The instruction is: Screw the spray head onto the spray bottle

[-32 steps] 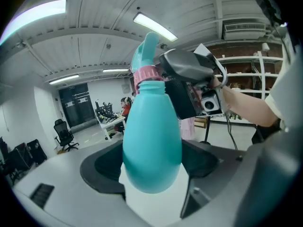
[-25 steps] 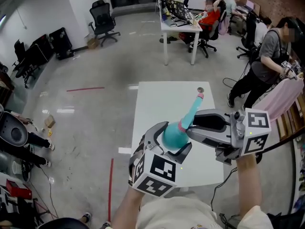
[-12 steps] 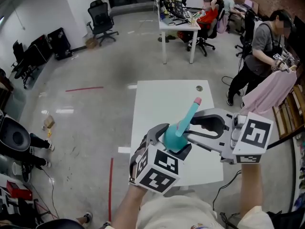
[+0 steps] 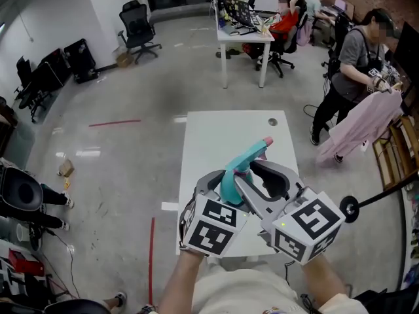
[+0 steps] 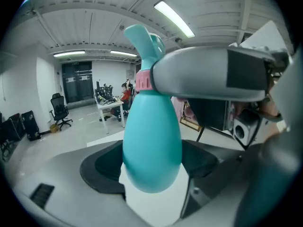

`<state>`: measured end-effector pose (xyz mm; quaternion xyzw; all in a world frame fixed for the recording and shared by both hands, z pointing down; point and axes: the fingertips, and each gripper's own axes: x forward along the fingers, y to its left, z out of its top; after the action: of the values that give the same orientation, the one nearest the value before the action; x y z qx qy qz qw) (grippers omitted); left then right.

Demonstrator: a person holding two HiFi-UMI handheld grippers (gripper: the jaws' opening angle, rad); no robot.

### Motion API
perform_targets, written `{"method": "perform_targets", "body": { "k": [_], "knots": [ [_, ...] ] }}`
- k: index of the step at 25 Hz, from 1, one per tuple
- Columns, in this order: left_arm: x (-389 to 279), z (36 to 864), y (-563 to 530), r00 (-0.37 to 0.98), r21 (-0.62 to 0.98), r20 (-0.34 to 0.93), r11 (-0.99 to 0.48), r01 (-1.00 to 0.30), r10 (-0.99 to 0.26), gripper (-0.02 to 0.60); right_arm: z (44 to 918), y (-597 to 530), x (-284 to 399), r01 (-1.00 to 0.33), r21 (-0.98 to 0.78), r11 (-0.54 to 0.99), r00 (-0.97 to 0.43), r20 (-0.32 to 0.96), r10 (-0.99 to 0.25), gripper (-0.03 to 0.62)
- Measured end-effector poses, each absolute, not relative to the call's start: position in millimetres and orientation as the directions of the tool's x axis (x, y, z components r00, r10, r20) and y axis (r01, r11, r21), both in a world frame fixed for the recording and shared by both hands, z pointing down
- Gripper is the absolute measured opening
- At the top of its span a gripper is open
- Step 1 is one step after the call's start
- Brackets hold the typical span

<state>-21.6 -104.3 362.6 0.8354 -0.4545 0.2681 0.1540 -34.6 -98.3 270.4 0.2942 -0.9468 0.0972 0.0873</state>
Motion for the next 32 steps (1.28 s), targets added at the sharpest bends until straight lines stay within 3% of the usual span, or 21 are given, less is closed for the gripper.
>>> {"method": "perform_targets", "body": {
  "k": [4, 8, 13, 17, 26, 32],
  "knots": [
    [-19.9, 365.2, -103.3, 0.473, 0.042, 0.579, -0.555, -0.831, -0.664, 0.373, 274.8, -93.2, -34.5, -0.499, -0.253, 0.829, -0.865, 0.192, -0.463, 0.231],
    [-22.7, 361.3, -102.6, 0.517, 0.085, 0.546, -0.57, -0.817, -0.659, 0.373, 265.9, -71.7, -24.4, -0.392, -0.269, 0.88, -0.92, 0.137, -0.368, 0.243],
    [-22.4, 351.3, -93.0, 0.579, 0.093, 0.512, -0.629, -0.772, -0.635, 0.373, 237.9, -33.9, -0.1, -0.15, -0.066, 0.987, -0.987, 0.07, -0.145, 0.242],
    [-10.3, 344.8, -75.5, 0.644, 0.078, 0.506, -0.713, -0.696, -0.573, 0.374, 204.3, -57.5, 41.7, -0.1, -0.019, 0.995, -0.995, 0.009, -0.099, 0.242],
    [13.7, 343.3, -51.5, 0.681, 0.037, 0.568, -0.812, -0.582, -0.462, 0.373, 245.2, -51.2, 7.1, 0.082, -0.051, 0.995, -0.98, 0.177, 0.09, 0.242],
    [19.2, 345.1, -46.3, 0.674, 0.02, 0.579, -0.819, -0.574, -0.458, 0.374, 262.8, -41.9, -6.7, 0.099, -0.068, 0.993, -0.973, 0.205, 0.111, 0.218]
  ]
}}
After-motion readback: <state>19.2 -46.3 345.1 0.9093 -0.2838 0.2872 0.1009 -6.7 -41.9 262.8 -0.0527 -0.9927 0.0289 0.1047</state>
